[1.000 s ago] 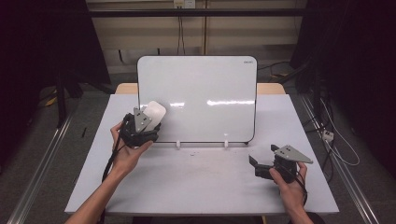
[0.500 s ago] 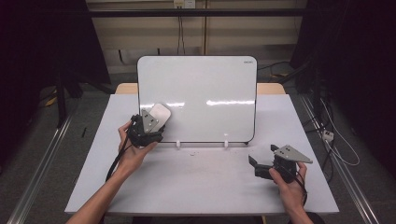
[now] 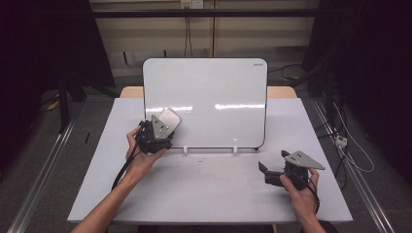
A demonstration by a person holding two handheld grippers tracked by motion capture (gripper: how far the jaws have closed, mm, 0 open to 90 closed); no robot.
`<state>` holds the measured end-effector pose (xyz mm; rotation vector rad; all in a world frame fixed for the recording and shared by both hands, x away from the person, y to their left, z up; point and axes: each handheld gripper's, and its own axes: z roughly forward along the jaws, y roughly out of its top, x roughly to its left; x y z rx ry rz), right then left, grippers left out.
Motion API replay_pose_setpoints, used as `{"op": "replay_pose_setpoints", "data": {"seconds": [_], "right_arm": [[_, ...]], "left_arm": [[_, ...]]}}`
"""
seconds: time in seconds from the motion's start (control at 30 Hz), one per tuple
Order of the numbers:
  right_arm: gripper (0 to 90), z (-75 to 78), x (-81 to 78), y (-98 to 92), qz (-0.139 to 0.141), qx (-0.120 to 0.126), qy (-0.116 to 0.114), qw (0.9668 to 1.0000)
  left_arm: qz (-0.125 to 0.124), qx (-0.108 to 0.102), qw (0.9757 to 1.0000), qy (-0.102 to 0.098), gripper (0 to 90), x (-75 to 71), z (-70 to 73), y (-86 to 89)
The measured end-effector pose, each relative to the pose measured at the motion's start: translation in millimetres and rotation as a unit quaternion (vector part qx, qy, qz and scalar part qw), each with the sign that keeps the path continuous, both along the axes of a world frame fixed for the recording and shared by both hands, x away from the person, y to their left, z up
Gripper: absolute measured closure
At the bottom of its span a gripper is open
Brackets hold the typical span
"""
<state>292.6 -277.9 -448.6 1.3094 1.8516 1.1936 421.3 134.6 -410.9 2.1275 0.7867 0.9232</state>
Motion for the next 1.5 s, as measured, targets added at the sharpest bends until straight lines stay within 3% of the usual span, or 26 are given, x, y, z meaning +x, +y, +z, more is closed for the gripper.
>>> {"op": "replay_pose_setpoints", "data": {"seconds": [0.17, 0.33, 0.47, 0.8, 0.97, 1.07, 1.2, 1.33, 1.4, 1.47, 1.5], "right_arm": [[5.8, 0.2, 0.0, 0.5, 0.001, -0.001, 0.000, 1.0000], [5.7, 0.3, -0.1, 0.3, -0.001, 0.000, 0.000, 1.0000], [5.8, 0.2, -0.1, 0.3, 0.000, 0.000, 0.000, 1.0000], [5.7, 0.5, 0.2, 0.5, -0.001, 0.002, 0.002, 1.0000], [5.7, 0.3, 0.1, 0.4, 0.000, 0.001, 0.000, 1.0000], [5.7, 0.3, 0.0, 0.3, 0.001, 0.000, -0.001, 1.0000], [5.8, 0.4, -0.2, -0.1, 0.001, 0.001, -0.001, 1.0000], [5.8, 0.5, -0.4, 0.6, 0.000, 0.001, 0.001, 1.0000], [5.8, 0.4, -0.5, 0.5, 0.000, 0.000, 0.000, 1.0000], [5.8, 0.4, -0.6, 0.3, 0.000, 0.000, -0.001, 1.0000], [5.8, 0.4, -0.6, 0.4, 0.000, -0.001, -0.002, 1.0000]], "left_arm": [[-0.007, -0.011, 0.9999, 0.006, 19.7, -1.8, 3.6, 0.3], [-0.012, -0.024, 0.9996, -0.002, 12.1, -4.4, 8.0, 1.7], [-0.013, -0.035, 0.9992, 0.012, 6.2, -4.8, 10.7, 4.4], [-0.020, -0.078, 0.9961, 0.036, 5.0, -14.2, 22.9, 13.5], [-0.024, -0.111, 0.9922, 0.052, 4.6, -21.1, 30.6, 20.4], [-0.020, -0.111, 0.9926, 0.045, 4.4, -26.2, 33.9, 23.5], [-0.015, -0.131, 0.9901, 0.047, 4.3, -31.9, 33.6, 29.6], [-0.012, -0.139, 0.9891, 0.048, 4.5, -36.1, 32.8, 35.7], [-0.008, -0.135, 0.9900, 0.041, 4.6, -39.3, 33.3, 38.4], [-0.008, -0.140, 0.9892, 0.040, 4.7, -42.1, 32.8, 41.4], [-0.005, -0.132, 0.9907, 0.034, 4.7, -44.1, 32.7, 42.5]]}}
